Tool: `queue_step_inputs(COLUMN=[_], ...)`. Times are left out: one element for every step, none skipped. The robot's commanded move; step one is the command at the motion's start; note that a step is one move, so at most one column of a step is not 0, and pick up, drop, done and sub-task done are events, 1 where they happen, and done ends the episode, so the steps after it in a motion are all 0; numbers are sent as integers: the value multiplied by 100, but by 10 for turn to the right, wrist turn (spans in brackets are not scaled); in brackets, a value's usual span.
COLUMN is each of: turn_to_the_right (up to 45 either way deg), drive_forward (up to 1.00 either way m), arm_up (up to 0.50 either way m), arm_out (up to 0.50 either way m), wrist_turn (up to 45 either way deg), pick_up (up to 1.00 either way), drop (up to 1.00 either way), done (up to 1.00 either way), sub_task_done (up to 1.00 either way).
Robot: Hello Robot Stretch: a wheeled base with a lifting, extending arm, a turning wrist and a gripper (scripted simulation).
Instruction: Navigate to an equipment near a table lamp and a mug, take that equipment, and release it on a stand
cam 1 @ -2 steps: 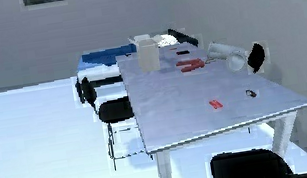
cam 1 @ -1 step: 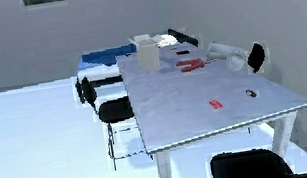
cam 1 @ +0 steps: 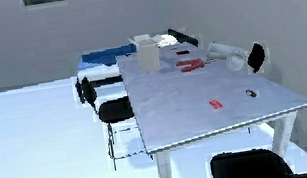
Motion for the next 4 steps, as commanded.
queue_step_inputs(turn_to_the_right=[0, 0, 0, 0], drive_forward=[0, 0, 0, 0], arm_up=[0, 0, 0, 0], arm_out=[0, 0, 0, 0], wrist_turn=[450, 180, 0, -450], pick_up=[0, 0, 100, 0], drop=[0, 0, 0, 0], done=[0, 0, 0, 0], sub_task_done=[0, 0, 0, 0])
